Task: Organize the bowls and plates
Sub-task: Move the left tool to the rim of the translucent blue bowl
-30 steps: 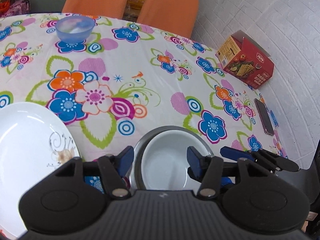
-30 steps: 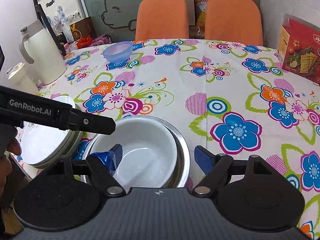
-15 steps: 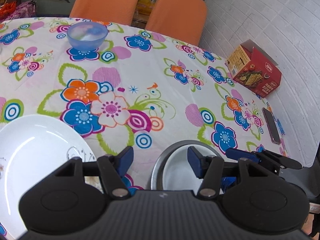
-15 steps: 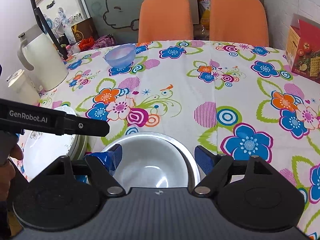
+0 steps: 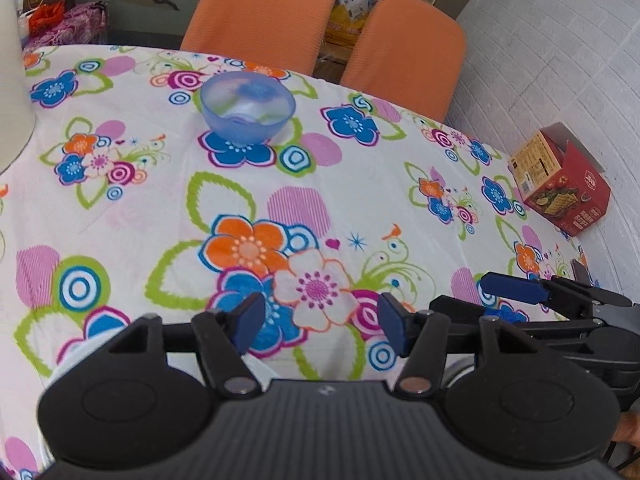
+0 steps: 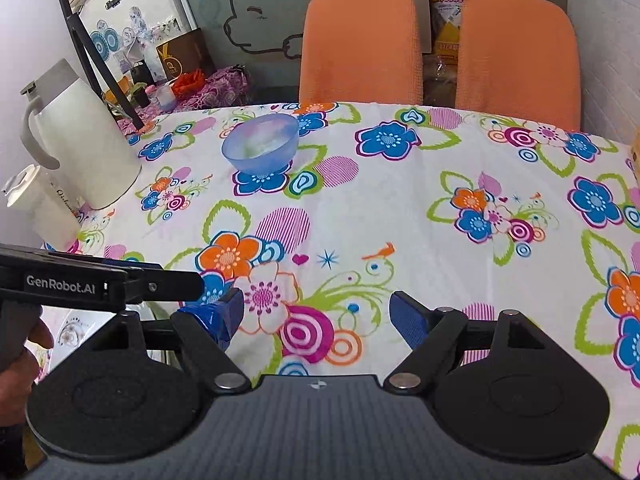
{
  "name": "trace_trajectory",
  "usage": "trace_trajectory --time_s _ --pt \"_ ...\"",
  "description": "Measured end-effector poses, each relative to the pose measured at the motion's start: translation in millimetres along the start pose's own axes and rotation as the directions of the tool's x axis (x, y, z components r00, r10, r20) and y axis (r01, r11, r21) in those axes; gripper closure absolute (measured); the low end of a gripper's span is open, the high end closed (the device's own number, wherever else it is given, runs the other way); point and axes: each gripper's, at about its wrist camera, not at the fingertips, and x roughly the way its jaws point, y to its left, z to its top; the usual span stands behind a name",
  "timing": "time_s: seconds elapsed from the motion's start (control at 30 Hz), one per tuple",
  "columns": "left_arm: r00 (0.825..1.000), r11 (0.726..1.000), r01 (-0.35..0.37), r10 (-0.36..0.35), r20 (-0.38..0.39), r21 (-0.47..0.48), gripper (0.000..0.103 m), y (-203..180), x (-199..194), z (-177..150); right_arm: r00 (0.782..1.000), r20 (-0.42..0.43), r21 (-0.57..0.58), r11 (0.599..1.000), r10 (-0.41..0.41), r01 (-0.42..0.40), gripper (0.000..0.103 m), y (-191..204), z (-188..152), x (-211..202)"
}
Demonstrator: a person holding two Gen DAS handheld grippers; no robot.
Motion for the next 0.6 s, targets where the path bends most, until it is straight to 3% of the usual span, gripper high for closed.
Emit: trace_trajectory --time_s 0.2,0.4,0.6 --pt "0.992 0.995 -0.072 0.079 0.094 -0.075 0.042 52.9 1.1 62.2 0.999 0.010 -0.014 0.999 0.031 -0.031 0.037 7.8 43.1 39.5" --pt "0.989 0.987 -0.108 0.119 0.088 -0.121 0.041 88.0 30.9 119.1 0.999 0.024 -0.027 0.999 0.048 -0.047 0.037 16.7 88.8 91.6" --pt "0.988 0.979 -0.139 0.148 0.047 -0.149 0.041 103.6 80.5 144.9 1.000 0.024 -0.062 0.998 0.011 -0.009 0.037 23.2 122.0 141.0"
